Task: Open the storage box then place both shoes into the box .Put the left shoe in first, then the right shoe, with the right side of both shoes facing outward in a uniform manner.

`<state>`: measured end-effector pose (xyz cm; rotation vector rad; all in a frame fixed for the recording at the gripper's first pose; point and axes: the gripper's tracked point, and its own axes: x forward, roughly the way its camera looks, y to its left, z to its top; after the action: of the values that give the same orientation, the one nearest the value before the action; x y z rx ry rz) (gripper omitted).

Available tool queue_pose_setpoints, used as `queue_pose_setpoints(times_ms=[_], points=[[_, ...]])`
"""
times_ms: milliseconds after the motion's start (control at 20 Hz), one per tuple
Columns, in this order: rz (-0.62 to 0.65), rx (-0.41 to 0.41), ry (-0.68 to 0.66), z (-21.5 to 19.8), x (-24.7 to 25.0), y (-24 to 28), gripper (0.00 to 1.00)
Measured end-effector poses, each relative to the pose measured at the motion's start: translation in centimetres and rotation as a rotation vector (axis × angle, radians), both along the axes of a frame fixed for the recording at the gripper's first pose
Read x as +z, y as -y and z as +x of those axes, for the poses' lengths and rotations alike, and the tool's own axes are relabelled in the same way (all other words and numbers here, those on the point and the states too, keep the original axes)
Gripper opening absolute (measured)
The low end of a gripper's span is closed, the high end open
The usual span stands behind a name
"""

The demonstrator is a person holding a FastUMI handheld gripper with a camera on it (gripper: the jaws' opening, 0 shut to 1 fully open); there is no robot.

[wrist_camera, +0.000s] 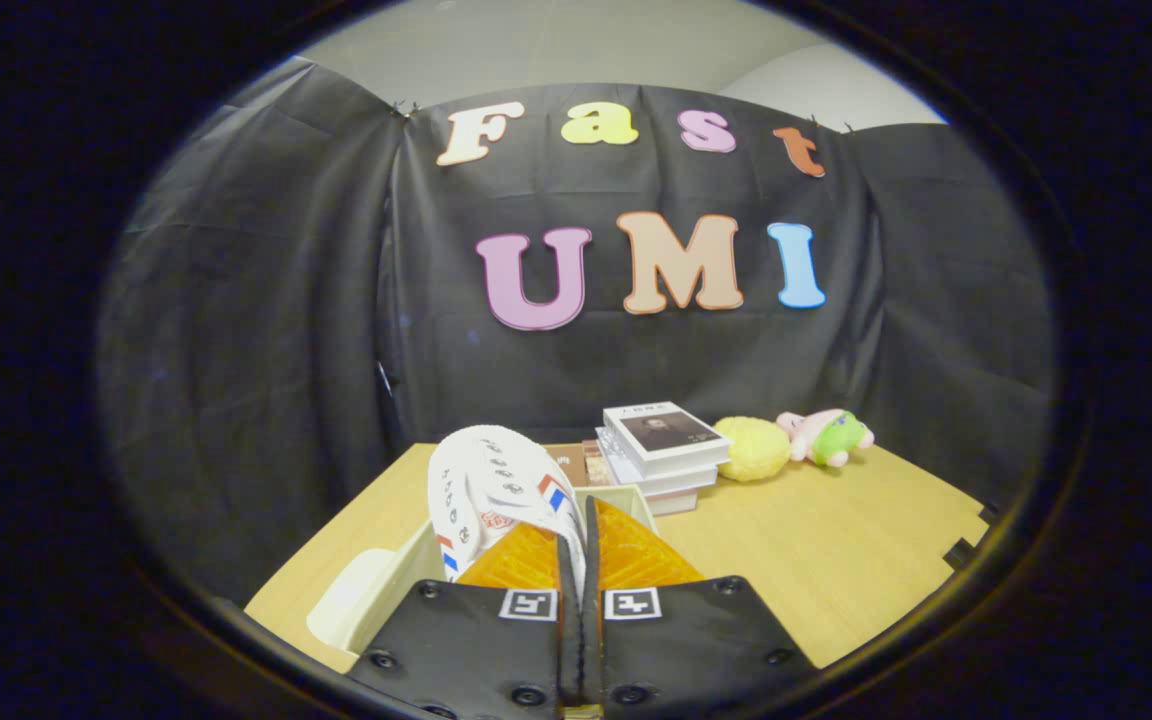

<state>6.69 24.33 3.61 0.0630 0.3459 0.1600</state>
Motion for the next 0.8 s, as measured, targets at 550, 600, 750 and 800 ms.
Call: queue_pose_setpoints(times_ms=[550, 600, 750, 800], points=[[0.037, -0.026, -0.175, -1.1, -5.3, 0.8, 0.24], [0.035, -0.02, -0.174, -1.2, -5.4, 0.8, 0.26], [0.013, 0.019, -0.198, -1.4, -6.1, 0.1, 0.3], [0.013, 0.03, -0.213, -1.5, -6.4, 0.0, 0.31]])
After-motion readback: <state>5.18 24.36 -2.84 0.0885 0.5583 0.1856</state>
